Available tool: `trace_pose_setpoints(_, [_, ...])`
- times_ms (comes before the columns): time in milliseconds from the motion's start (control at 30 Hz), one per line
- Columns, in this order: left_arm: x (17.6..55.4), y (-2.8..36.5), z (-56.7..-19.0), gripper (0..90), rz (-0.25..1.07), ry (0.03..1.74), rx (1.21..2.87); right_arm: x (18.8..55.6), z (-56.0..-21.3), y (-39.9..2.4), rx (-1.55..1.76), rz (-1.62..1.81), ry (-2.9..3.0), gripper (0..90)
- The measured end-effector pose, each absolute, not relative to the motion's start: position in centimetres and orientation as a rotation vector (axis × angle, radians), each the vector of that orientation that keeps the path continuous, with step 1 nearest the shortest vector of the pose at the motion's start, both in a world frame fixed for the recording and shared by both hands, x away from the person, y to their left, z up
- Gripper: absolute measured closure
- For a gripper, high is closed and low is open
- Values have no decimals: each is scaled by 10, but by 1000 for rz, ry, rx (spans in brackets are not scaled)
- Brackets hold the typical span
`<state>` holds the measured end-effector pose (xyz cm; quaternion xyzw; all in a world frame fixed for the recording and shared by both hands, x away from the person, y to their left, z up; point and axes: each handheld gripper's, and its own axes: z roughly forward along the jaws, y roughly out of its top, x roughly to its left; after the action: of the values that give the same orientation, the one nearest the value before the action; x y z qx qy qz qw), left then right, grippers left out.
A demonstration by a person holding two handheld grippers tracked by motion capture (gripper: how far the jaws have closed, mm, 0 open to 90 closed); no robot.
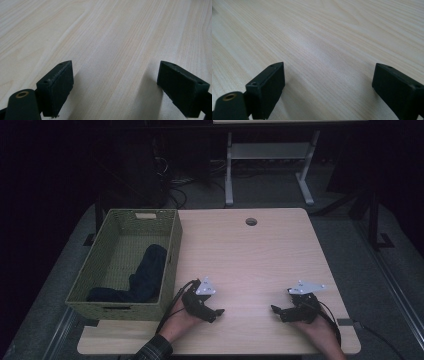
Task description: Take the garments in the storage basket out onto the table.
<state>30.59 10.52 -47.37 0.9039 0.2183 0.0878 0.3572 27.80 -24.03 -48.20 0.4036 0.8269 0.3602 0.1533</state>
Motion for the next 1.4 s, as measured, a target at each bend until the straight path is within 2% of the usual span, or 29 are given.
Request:
trace_pose_setpoints(733, [307, 105, -460, 139, 151, 605, 2379, 278, -482, -240, 1157, 1034, 2371, 107])
trace_pose_setpoints(1400, [306, 107, -441, 140, 184, 617, 2384, 278, -482, -240, 1158, 1035, 2370, 108])
